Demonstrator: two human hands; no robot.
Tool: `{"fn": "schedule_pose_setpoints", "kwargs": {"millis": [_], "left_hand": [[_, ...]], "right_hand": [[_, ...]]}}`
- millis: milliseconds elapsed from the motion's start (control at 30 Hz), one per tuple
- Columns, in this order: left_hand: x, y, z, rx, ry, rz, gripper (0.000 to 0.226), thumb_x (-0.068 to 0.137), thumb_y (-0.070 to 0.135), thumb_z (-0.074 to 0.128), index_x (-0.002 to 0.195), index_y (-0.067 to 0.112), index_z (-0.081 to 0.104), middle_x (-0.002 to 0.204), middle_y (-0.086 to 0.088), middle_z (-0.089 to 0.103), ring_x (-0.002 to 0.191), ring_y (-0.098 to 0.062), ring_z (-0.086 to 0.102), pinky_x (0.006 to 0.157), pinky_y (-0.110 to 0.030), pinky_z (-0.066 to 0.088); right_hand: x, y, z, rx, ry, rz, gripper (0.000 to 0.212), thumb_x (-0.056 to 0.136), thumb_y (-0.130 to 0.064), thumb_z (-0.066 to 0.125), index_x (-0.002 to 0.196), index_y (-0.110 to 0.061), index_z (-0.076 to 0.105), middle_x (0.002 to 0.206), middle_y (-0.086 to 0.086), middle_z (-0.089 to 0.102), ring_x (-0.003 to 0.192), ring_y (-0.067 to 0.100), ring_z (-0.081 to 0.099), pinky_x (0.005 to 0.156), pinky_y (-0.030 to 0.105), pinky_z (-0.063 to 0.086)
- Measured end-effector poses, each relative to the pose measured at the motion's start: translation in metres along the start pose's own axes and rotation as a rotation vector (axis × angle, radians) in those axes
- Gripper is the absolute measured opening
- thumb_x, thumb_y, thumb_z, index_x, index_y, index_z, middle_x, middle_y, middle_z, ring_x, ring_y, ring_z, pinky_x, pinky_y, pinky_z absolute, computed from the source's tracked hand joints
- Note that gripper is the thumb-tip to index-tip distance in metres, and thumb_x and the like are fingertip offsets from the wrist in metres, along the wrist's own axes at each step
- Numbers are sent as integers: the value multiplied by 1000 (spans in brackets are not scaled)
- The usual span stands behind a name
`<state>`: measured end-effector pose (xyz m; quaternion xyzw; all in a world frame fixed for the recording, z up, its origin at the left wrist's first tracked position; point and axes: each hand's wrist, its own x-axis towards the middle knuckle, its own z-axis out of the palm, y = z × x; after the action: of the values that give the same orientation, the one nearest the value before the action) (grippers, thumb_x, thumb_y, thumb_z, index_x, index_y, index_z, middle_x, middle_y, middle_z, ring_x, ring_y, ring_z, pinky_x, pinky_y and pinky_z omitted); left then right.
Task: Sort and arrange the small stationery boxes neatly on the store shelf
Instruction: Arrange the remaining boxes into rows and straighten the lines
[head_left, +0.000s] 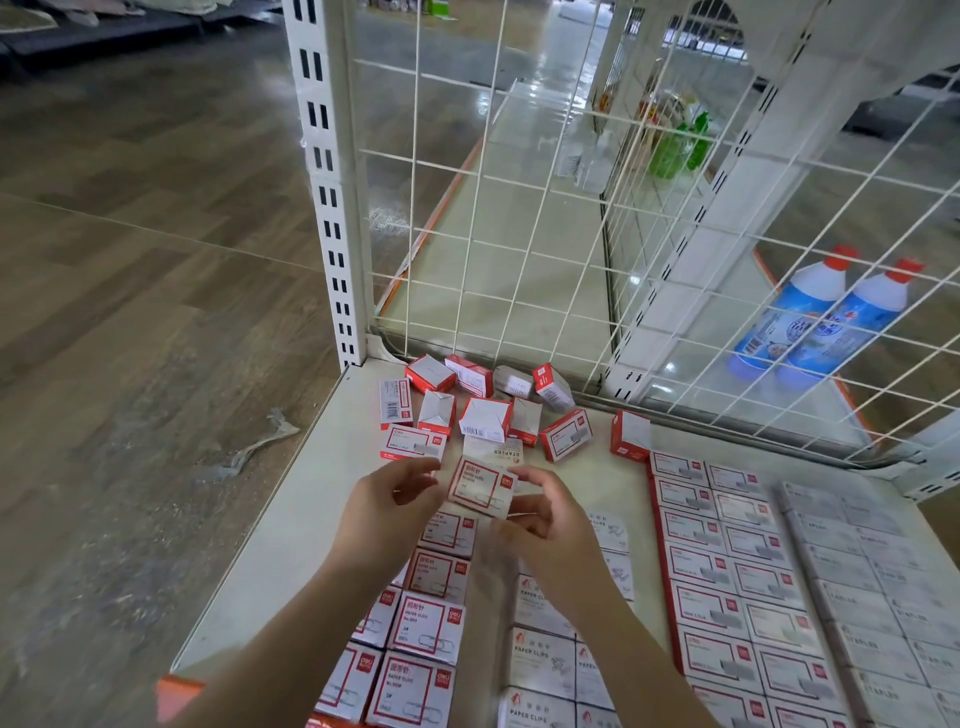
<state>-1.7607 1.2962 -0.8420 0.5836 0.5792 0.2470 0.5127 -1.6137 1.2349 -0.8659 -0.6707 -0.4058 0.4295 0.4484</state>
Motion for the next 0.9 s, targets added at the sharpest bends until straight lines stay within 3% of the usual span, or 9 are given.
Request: {"fn": "schedule_pose_setpoints", "kwargs": {"millis": [67,167,400,600,700,800,900], "left_hand": [[1,-1,0,75,64,17,30,93,18,53,122,19,58,116,3,62,90,-10,58,59,-11,44],[4,-5,-2,209,123,-1,34,94,19,50,128,22,53,135,2,51,116,-18,52,76,-20,44],[14,-21,-2,601,1,50,42,94,32,47,136,32,46,148,9,35,134,-14,34,108,-36,37],[20,-27,0,590,-29,21,42,94,35,47,136,35,44,150,10,30,133,-16,37,103,-38,44],[20,-28,0,560,-31,24,41,94,33,47,135,33,45,148,11,32,129,-15,41,98,-34,47],[20,-27,0,577,-27,47,41,95,33,45,136,30,44,147,10,32,128,-14,41,99,-30,46],[20,-26,-2,586,-26,59,40,96,33,44,136,30,45,146,10,34,128,-13,41,98,-28,46]], "right_hand": [[2,0,1,-52,24,1,42,81,-9,67,111,-32,50,97,-6,67,93,8,64,77,23,54],[6,-3,4,-167,62,-11,38,82,-11,66,108,-33,48,98,-17,62,90,0,60,72,12,49],[24,1,19,-428,51,-11,38,83,-31,65,117,-31,48,109,-17,55,95,1,51,71,10,38],[30,3,18,-430,-6,57,41,85,-28,63,123,-31,46,102,-20,50,94,0,48,67,5,34],[31,4,22,-447,-38,47,39,86,-26,62,123,-29,47,104,-19,49,99,2,50,73,10,36],[32,6,25,-502,11,-2,34,86,-23,60,120,-26,51,102,-15,48,93,1,48,76,12,37],[32,10,26,-486,62,14,25,86,-20,60,110,-25,55,97,-12,58,80,-2,51,65,5,37]]}}
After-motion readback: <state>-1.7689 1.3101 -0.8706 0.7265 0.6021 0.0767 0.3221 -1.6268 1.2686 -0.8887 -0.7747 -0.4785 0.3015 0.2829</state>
